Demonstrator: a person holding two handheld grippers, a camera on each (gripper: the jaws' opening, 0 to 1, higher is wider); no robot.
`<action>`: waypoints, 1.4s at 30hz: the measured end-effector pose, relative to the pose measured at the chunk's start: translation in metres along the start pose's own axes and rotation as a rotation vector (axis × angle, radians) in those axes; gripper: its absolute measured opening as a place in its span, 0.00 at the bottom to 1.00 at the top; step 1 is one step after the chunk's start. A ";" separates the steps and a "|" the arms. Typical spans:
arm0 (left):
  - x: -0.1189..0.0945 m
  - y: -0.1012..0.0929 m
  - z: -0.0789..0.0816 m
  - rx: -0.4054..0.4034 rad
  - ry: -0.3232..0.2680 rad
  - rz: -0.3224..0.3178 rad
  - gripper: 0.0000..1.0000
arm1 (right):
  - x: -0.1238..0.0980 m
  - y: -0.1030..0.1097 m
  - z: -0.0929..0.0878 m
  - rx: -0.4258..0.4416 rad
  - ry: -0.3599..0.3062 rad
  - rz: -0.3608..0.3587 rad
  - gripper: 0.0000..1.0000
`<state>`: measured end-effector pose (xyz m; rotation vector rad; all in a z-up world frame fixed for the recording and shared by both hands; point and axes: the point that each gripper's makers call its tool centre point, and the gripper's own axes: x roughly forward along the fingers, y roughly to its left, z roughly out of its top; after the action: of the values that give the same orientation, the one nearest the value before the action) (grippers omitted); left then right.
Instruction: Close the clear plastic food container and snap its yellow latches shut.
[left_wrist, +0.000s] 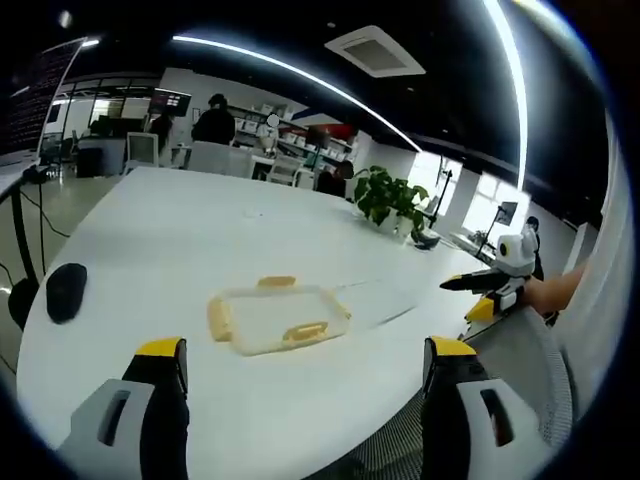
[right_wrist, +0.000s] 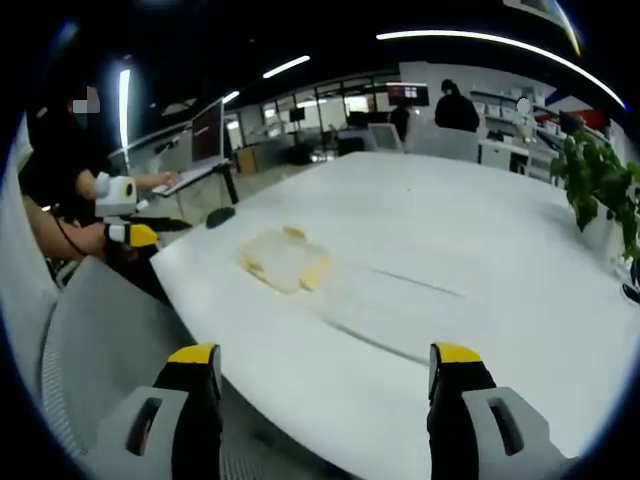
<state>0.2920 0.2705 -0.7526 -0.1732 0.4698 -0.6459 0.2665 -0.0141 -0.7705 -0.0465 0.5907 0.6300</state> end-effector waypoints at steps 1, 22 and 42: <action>0.000 0.000 0.000 0.000 0.000 0.000 0.99 | 0.000 0.000 0.000 0.000 0.001 0.000 0.86; 0.000 -0.001 0.000 0.004 0.006 -0.002 0.99 | 0.001 -0.001 0.003 -0.014 -0.001 0.001 0.85; 0.004 -0.005 -0.006 0.034 0.041 -0.027 0.98 | 0.004 0.001 0.005 -0.035 0.014 0.012 0.80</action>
<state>0.2893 0.2646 -0.7578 -0.1342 0.4968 -0.6840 0.2711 -0.0106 -0.7682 -0.0806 0.5935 0.6524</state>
